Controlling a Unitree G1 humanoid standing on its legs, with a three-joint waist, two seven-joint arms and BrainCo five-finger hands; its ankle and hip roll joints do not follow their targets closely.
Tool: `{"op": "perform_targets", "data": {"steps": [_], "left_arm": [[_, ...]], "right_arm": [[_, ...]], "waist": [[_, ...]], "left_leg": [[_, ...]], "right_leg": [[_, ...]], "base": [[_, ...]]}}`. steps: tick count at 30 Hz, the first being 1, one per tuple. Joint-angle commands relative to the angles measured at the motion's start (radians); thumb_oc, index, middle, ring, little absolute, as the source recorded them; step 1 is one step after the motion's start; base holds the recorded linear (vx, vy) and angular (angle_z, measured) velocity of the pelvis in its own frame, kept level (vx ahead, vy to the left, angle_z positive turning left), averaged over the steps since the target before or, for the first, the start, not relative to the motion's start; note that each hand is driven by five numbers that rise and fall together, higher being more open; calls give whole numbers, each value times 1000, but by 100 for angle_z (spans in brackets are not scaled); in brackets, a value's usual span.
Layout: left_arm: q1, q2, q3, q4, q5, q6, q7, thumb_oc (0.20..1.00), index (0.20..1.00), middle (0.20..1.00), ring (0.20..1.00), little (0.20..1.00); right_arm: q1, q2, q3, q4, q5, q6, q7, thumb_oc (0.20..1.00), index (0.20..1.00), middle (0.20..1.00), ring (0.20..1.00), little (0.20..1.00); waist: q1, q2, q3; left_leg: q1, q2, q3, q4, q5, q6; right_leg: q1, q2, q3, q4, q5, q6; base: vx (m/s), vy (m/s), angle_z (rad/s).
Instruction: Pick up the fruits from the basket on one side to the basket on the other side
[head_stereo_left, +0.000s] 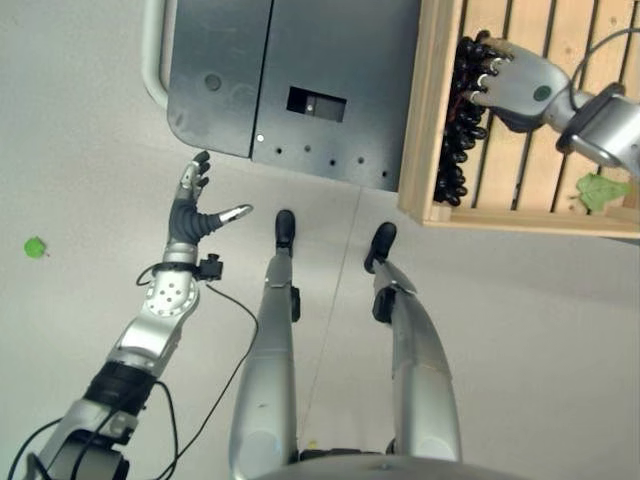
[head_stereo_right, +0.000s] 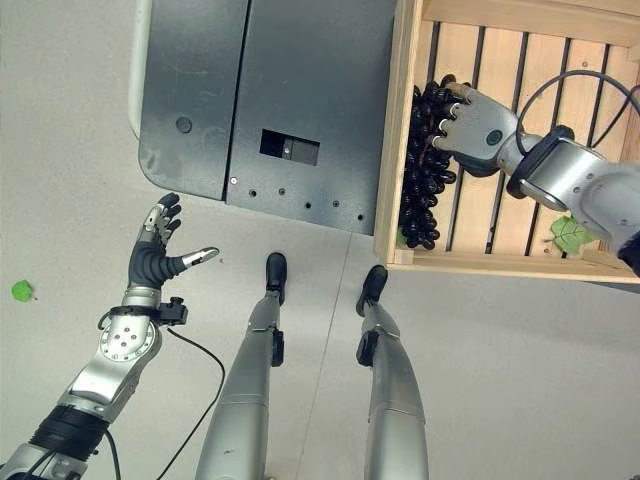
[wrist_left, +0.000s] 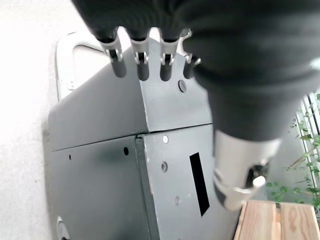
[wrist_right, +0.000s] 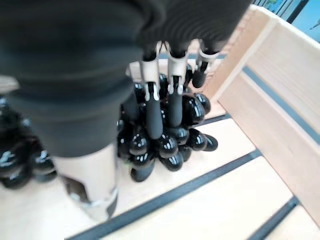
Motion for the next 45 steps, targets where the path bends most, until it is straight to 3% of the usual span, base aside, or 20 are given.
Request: {"op": "perform_targets", "data": {"steps": [1, 7, 22, 36, 45], "left_arm": [[45, 12, 55, -69, 33, -55, 11, 1000, 1000, 1000, 1000, 1000], [52, 18, 51, -77, 35, -58, 11, 1000, 1000, 1000, 1000, 1000], [54, 26, 46, -82, 32, -61, 13, 1000, 1000, 1000, 1000, 1000], [45, 24, 34, -79, 21, -60, 17, 1000, 1000, 1000, 1000, 1000], [18, 21, 13, -76, 4, -63, 16, 1000, 1000, 1000, 1000, 1000]], "right_arm": [[-9, -107, 36, -93, 72, -26, -44, 1000, 1000, 1000, 1000, 1000], [-11, -134, 48, -81, 74, -29, -67, 1000, 1000, 1000, 1000, 1000], [-39, -127, 66, -114, 101, -47, -79, 1000, 1000, 1000, 1000, 1000], [-68, -28, 77, -98, 110, -48, -60, 1000, 1000, 1000, 1000, 1000], [-111, 93, 120, 17, 82, -21, -44, 1000, 1000, 1000, 1000, 1000]], "waist": [[-40, 2, -3], [-47, -9, -3], [-45, -1, -3], [-30, 18, -3], [-15, 32, -3]], "left_leg": [[13, -20, -35, 27, -43, 18], [18, -18, -34, 27, -44, 17], [10, -20, -37, 34, -44, 17], [-6, -26, -40, 45, -46, 21], [-18, -30, -42, 53, -48, 23]], "right_leg": [[14, -12, 3, 2, -17, 124], [20, -11, 4, 2, -16, 124], [11, -10, 7, 9, -19, 123], [-2, -14, 8, 18, -19, 121], [-12, -15, 10, 25, -22, 119]], "base": [[0, 0, 0], [0, 0, 0], [0, 0, 0], [0, 0, 0], [0, 0, 0]]}}
